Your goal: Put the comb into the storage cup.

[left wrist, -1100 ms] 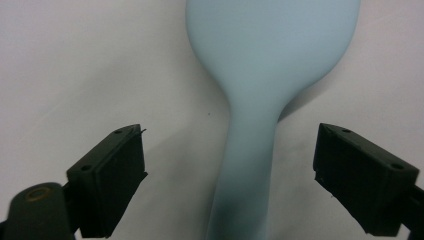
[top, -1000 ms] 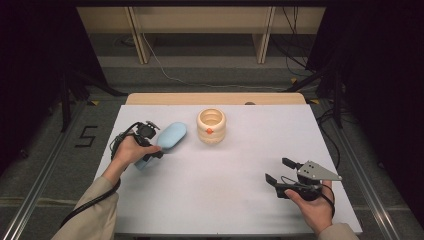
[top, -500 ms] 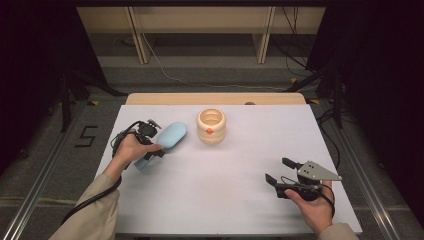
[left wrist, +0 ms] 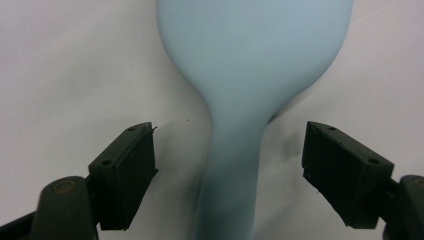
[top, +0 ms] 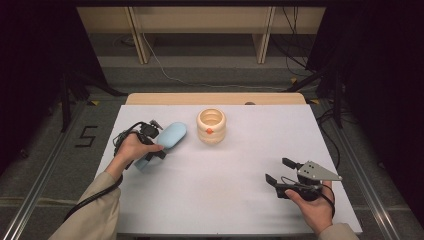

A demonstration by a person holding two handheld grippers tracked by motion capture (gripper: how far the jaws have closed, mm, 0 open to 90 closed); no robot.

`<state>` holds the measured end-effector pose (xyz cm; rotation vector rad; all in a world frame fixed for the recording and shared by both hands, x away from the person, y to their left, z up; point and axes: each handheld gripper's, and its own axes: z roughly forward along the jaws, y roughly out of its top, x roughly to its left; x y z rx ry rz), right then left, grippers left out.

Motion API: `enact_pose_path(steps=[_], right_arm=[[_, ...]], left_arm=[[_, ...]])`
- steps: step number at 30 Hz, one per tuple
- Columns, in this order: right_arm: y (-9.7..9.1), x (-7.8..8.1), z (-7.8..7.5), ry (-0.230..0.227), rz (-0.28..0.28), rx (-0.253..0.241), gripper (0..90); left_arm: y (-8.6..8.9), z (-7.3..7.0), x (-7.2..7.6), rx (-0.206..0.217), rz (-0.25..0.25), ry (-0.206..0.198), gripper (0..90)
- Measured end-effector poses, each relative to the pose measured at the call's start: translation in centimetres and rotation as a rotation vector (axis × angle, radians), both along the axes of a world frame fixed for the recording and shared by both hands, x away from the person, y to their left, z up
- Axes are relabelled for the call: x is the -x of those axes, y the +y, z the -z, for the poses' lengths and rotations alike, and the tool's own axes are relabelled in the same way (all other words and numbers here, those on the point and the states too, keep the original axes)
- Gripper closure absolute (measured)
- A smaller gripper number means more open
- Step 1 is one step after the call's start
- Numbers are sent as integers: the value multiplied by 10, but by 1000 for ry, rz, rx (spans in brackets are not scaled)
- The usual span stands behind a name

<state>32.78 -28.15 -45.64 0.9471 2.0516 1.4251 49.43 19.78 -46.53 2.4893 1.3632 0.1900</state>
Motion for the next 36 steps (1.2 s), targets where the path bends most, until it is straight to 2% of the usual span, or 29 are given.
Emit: enact_pose_path(steps=[18, 23, 26, 31, 36], right_arm=[[1, 0, 1, 4, -6, 2, 163], [1, 0, 1, 7, -6, 5, 163], [1, 0, 1, 7, -6, 6, 162], [1, 0, 1, 6, -7, 9, 162], [1, 0, 1, 7, -7, 9, 162]], left_arm=[[0, -3, -7, 17, -4, 32, 276], [3, -5, -10, -7, -19, 43, 302], [3, -6, -12, -6, -24, 44, 316], [3, -8, -15, -21, -14, 73, 362], [1, -7, -16, -23, -20, 75, 407]])
